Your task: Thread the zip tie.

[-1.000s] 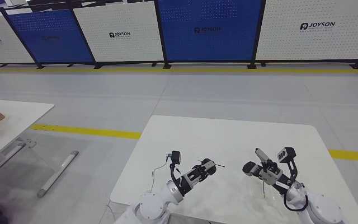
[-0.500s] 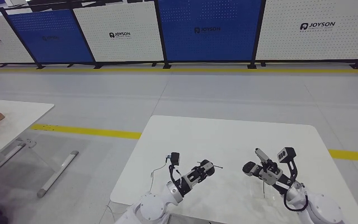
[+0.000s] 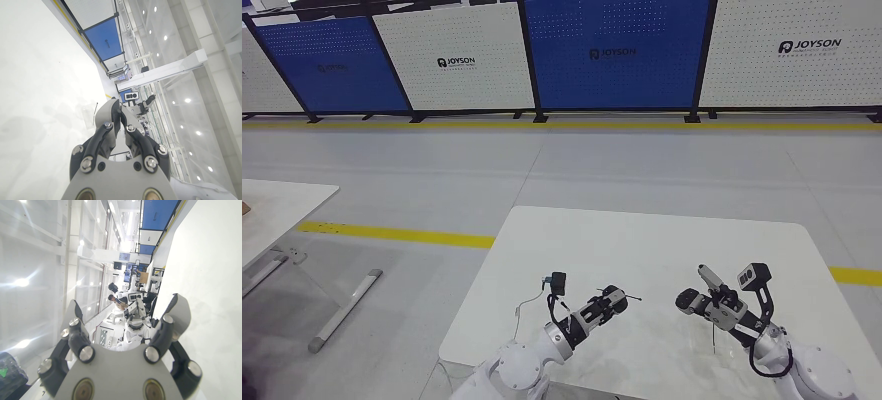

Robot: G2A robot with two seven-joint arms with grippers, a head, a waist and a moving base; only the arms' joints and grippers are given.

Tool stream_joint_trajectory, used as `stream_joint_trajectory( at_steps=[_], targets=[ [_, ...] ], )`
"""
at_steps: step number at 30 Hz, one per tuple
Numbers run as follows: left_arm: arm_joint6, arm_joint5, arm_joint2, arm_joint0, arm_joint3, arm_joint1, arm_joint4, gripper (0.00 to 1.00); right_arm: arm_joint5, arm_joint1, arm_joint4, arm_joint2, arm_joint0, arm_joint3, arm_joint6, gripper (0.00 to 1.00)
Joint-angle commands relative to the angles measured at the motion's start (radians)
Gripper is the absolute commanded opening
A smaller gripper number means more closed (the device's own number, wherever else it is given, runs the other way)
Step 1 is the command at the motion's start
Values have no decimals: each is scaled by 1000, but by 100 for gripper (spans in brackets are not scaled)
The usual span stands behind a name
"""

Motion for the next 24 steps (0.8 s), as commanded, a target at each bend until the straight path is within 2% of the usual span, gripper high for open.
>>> stream_joint_trajectory(
  at_steps=[1,15,19,24],
  targets=[
    [0,0,0,0,0,0,0,0,0,0,0,0,0,0,0,100],
    [0,0,0,0,0,0,0,0,0,0,0,0,0,0,0,100],
    [0,0,0,0,0,0,0,0,6,6,-110,18,-17,-81,-22,100],
    [0,0,0,0,0,0,0,0,78,16,-220,48,-45,-158,-25,100]
  ],
)
